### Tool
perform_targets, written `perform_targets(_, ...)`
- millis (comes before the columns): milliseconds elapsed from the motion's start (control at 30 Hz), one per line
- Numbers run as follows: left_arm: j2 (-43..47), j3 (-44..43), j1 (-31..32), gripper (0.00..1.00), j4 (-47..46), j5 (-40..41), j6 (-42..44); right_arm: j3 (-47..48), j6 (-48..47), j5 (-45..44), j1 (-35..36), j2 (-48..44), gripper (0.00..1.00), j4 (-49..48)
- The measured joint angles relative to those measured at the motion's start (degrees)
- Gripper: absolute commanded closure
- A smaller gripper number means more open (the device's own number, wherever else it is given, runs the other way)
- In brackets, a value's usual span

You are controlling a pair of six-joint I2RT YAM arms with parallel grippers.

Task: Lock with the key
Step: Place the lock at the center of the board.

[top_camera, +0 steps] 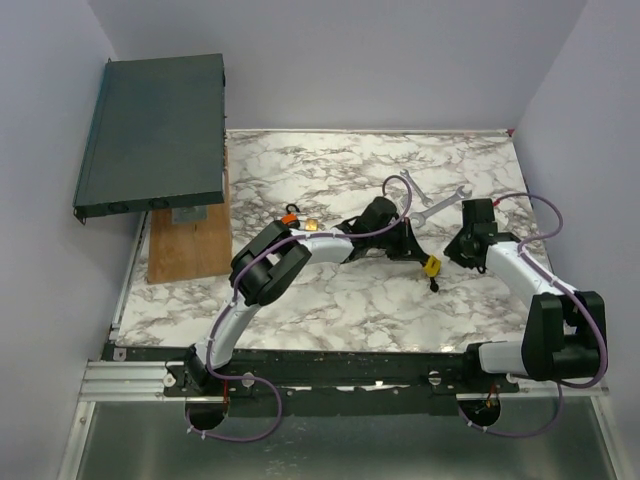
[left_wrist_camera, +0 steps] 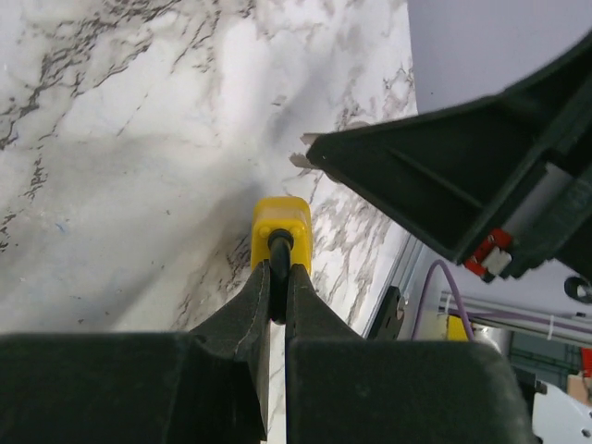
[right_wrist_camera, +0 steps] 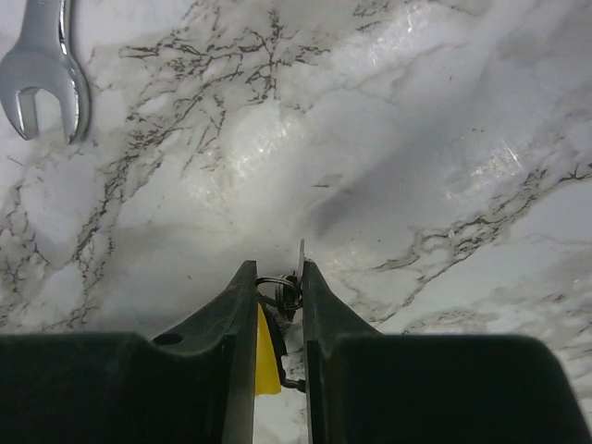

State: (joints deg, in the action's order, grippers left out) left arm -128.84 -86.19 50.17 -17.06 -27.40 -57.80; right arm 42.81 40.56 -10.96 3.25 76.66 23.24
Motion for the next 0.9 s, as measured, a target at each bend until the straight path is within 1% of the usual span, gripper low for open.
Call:
perform_targets(200, -2.36, -1.01, 0.52, 1.0, -0.09, 0.35, -2.75, -1.88, 0.13, -0.87, 0.02, 0.0, 0.99, 0.09)
perform_targets(233, -2.36, -1.03, 0.55, 0.96, -0.09, 0.68, -2.95, -2.08, 0.13, -1.05, 0.02, -0.04, 0.99, 0.13)
perform_targets(267, -2.36, -1.03, 0.57, 0.9, -0.09, 0.9, -3.08, -2.27, 0.15, -1.18, 0.02, -0.11, 0.99, 0.13)
perform_targets(333, -2.36, -1.03, 0.59, 0.86, -0.09, 1.6, -3.13, -2.73, 0.17, -1.22, 0.02, -0.33, 0.97, 0.13)
perform_targets(400, -2.36, -1.14, 0.68, 0.78, 0.07, 2.51, -3.06, -3.17, 0.17, -1.14, 0.02, -0.37, 0.95, 0.13)
perform_targets(433, -2.36, -1.33, 0.7, 0.73, 0.24, 2.93, -2.97, -3.37, 0.15, -1.01, 0.02, -0.37, 0.93, 0.13)
perform_targets(467, -2.36, -1.6, 0.7, 0.66, 0.5, 3.19, -2.82, -3.54, 0.17, -0.72, 0.02, -0.37, 0.92, 0.13)
perform_targets(567, -2.36, -3.13, 0.7, 0.55, 1.7, 4.2, -2.19, -3.93, 0.37, 0.31, 0.02, -0.35, 0.83, 0.13)
perform_targets(600, -2.34, -3.58, 0.7, 0.49, 2.03, 4.5, -1.9, -4.0, 0.39, 0.7, 0.02, -0.35, 0.81, 0.13)
perform_targets(667, -2.34, -4.24, 0.7, 0.4, 2.62, 5.01, -1.14, -4.02, 0.39, 1.4, 0.02, -0.37, 0.75, 0.13)
perform_targets(900, -1.42, -5.29, 0.7, 0.21, 7.28, 7.23, 2.99, -4.02, 0.39, 4.5, 0.02, -0.68, 0.57, 0.13)
